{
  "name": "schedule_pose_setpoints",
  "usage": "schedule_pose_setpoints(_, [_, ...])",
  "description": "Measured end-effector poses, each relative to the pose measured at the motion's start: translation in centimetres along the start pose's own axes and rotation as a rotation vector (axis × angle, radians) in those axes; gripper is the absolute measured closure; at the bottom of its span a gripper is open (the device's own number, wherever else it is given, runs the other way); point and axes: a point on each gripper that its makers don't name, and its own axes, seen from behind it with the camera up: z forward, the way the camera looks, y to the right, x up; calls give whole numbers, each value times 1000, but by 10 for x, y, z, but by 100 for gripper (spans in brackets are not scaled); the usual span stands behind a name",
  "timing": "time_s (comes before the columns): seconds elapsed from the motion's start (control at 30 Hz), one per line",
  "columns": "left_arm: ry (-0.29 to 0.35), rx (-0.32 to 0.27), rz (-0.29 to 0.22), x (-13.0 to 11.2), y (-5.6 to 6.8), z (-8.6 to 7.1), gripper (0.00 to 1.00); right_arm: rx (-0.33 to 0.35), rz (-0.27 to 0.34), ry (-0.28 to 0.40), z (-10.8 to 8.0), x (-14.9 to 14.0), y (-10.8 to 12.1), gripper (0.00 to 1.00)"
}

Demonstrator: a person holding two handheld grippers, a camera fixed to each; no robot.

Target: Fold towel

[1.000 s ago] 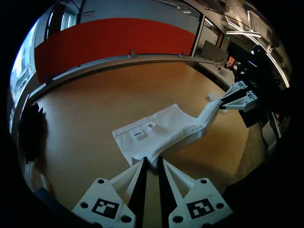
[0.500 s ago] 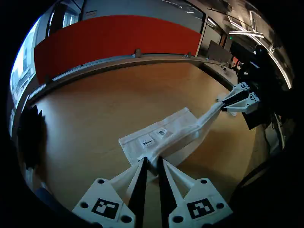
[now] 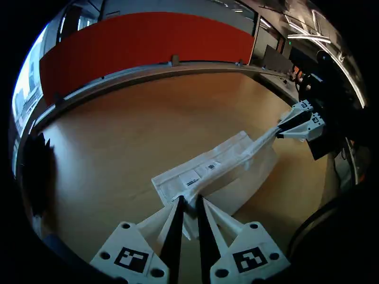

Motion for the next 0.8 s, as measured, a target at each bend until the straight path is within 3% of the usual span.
schedule_pose_setpoints(0.53, [-19,51,14,-10,-16,36,80,-37,58,-35,30,-20,19,82])
schedule_pose_setpoints(0.8, [-33,108,45,-14,-27,48,70,-79,66,-51,42,-26,28,75])
